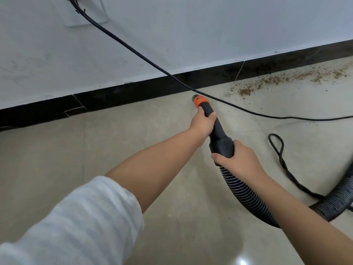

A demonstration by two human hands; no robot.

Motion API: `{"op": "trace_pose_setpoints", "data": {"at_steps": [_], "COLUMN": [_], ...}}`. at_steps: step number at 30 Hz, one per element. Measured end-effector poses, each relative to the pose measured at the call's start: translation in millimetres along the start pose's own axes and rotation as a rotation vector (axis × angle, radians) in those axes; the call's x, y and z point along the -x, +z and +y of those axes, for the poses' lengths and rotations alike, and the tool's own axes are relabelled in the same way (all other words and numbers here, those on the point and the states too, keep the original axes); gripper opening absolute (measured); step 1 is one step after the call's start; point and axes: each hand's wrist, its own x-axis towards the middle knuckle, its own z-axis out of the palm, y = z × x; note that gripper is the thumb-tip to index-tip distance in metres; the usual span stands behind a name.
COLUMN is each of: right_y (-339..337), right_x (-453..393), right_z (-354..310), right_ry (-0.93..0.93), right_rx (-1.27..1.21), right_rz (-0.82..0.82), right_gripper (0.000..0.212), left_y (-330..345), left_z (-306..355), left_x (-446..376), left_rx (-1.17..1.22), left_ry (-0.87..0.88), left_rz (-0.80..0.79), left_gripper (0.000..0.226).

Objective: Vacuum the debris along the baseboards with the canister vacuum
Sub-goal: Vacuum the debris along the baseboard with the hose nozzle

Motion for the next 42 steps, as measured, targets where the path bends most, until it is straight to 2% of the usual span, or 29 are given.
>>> {"op": "trace_pose_setpoints", "data": {"at_steps": [9, 12, 16, 22, 31, 36, 42], "right_y": [0.4, -2.6, 3.2, 23.3, -7.7, -27.8, -16.8], "right_x": [-35.9, -40.0, -38.4, -39.5, -19.3, -5.8, 2.6], "right_z": [-12.9, -13.1, -20.9, -44.2, -33.4, -22.3, -26.4], "right_ry": [-0.015, -0.064, -0.167, -0.266, -0.279, -0.224, -0.234], "right_rx": [-0.049, -0.071, 0.021, 0.101, 0.007, -0.072, 0.043], "right_rz": [-0.018, -0.087, -0.234, -0.317, -0.392, -0.456, -0.491], "right_gripper": [0.038, 0.037, 0.037, 0.039, 0.029, 0.046, 0.059], "left_y": [-6.6, -9.6, -26.2, -58.6, -57.0, -38.7, -43.6], "left_z": [19.2, 15.3, -3.9, -12.8, -13.5, -15.0, -33.6], "left_x": [-22.3, -14.0, 0.5, 9.8, 36.1, 49.4, 53.8], "left_rx": [-0.016, 0.010, 0.058, 0.150, 0.295, 0.331, 0.332], "left_ry": [-0.011, -0.016, -0.040, -0.084, -0.123, -0.110, -0.122], "left_rz": [0.027, 0.128, 0.278, 0.396, 0.253, 0.242, 0.296], "left_gripper": [0.052, 0.055, 0.060, 0.059, 0.077, 0.078, 0.075]}}
